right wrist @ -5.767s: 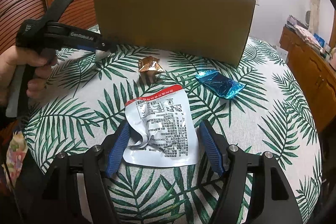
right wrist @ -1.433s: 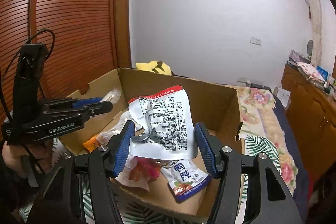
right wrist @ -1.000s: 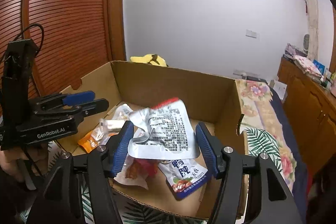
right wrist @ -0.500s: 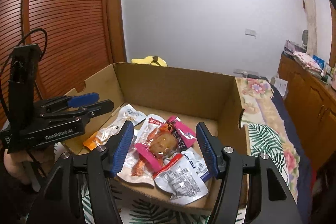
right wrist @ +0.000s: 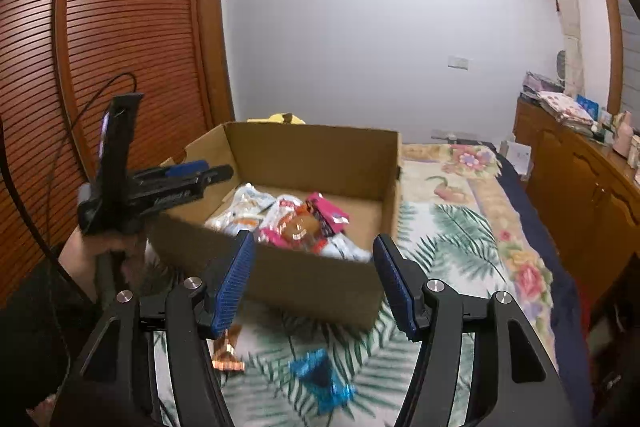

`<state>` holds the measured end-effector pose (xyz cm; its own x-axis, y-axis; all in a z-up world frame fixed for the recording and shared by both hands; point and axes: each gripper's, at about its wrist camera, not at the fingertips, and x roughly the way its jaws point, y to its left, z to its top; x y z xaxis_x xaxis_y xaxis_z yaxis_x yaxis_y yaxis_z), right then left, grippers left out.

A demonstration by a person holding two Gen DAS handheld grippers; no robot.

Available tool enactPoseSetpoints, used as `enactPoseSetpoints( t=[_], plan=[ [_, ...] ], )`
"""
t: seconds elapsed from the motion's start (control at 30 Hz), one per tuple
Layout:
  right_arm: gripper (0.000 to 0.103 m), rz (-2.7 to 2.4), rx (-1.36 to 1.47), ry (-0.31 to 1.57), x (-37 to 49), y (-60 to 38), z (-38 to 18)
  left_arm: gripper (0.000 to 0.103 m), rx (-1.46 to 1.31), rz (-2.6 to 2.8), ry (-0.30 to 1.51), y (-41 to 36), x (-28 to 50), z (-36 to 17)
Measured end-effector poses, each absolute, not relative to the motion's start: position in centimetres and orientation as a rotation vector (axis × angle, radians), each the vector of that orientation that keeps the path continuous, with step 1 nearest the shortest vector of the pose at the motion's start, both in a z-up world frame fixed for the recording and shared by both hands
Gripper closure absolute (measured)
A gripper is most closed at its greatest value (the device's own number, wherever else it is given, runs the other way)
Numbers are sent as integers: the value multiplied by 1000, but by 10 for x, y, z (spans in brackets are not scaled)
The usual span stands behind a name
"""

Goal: Organize snacks
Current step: 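Lower both tools toward the foil candies on the bedspread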

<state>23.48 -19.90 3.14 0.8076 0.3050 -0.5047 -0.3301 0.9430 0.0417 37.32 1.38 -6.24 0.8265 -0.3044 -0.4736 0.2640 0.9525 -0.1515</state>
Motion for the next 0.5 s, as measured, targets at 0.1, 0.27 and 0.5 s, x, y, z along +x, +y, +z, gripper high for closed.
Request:
enactPoseSetpoints(
  t=[0.1, 0.27, 0.5],
  plan=[
    [40, 322, -64, 553, 221, -206, 27, 50, -88, -299, 515, 14, 372, -60],
    [40, 306, -79, 602, 211, -212, 13, 26, -96, -317, 524, 12, 367, -50],
    [40, 319, -99, 638, 211, -213, -1, 12, -66, -321, 497, 11, 330, -30]
  ],
)
